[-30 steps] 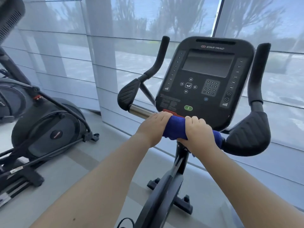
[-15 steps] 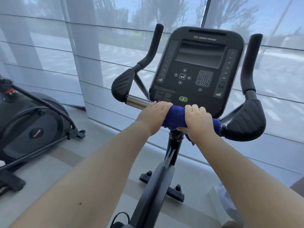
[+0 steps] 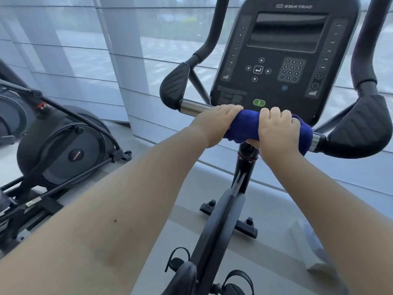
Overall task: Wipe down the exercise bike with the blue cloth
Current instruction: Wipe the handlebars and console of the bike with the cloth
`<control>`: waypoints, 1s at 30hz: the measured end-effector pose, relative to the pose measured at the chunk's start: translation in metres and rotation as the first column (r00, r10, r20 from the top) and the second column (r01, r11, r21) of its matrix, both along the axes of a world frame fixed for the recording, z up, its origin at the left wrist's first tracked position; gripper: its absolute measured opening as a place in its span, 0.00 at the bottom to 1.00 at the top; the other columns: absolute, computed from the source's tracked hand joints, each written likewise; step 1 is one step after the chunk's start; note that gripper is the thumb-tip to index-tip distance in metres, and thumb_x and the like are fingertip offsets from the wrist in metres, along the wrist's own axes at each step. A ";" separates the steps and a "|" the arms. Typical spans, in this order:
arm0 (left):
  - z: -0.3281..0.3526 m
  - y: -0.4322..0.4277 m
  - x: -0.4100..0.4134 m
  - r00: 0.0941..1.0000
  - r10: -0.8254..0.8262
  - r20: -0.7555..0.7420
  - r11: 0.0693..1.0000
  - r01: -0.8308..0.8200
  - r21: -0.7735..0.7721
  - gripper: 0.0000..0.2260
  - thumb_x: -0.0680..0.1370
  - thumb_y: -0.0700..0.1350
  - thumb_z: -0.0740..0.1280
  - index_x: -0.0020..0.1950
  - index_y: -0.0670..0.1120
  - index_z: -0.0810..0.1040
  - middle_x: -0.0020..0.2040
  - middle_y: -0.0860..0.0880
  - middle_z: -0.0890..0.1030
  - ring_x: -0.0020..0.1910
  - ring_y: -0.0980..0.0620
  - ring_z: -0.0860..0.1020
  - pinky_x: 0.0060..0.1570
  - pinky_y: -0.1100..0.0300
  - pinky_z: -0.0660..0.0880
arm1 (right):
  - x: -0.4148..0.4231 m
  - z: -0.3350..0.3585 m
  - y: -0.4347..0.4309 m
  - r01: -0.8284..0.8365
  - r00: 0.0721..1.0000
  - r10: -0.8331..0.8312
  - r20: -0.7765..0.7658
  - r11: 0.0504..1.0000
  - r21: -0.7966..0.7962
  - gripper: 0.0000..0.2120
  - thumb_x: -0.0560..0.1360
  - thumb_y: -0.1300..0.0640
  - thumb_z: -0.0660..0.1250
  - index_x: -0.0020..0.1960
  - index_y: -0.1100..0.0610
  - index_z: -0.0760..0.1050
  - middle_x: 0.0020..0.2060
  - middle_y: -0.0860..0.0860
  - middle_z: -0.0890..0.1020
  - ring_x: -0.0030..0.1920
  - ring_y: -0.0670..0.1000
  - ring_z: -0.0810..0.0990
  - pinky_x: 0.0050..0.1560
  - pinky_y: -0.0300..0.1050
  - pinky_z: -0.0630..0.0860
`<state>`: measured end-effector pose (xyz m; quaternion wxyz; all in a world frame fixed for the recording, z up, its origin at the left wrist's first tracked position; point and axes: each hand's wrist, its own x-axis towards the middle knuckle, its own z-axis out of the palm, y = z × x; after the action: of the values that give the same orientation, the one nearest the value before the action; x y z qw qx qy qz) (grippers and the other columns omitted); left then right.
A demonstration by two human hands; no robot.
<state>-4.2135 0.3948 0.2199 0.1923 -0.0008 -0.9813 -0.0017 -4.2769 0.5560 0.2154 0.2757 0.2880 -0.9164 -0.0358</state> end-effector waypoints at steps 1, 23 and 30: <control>0.000 -0.001 0.000 1.000 -0.017 -0.007 1.000 0.017 -0.010 0.25 0.80 0.40 0.60 0.77 0.45 0.56 0.75 0.48 0.63 0.72 0.49 0.63 0.67 0.57 0.63 | 0.000 -0.002 -0.001 0.009 1.000 -0.009 -0.020 1.000 0.007 0.28 0.69 0.39 0.71 0.54 0.58 0.65 0.42 0.52 0.63 0.42 0.53 0.62 0.43 0.47 0.61; -0.005 -0.070 -0.013 0.927 -0.367 -0.074 0.930 0.366 -0.033 0.28 0.81 0.46 0.60 0.78 0.43 0.52 0.74 0.47 0.63 0.71 0.48 0.63 0.69 0.59 0.54 | 0.027 0.010 -0.061 0.270 0.954 -0.266 0.140 0.963 -0.010 0.28 0.67 0.41 0.72 0.58 0.58 0.70 0.51 0.56 0.76 0.52 0.59 0.74 0.56 0.53 0.69; -0.012 -0.071 -0.016 0.926 -0.370 -0.068 0.929 0.370 -0.013 0.29 0.80 0.44 0.63 0.77 0.43 0.54 0.71 0.47 0.65 0.70 0.47 0.64 0.73 0.55 0.51 | 0.022 0.007 -0.066 0.347 0.926 -0.343 0.158 0.938 0.007 0.27 0.69 0.42 0.71 0.59 0.57 0.68 0.52 0.55 0.74 0.53 0.57 0.73 0.58 0.51 0.67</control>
<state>-4.2297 0.3242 0.2074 0.2224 -0.1859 -0.9563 -0.0380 -4.2553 0.4896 0.2227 0.1950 0.1214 -0.9719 -0.0513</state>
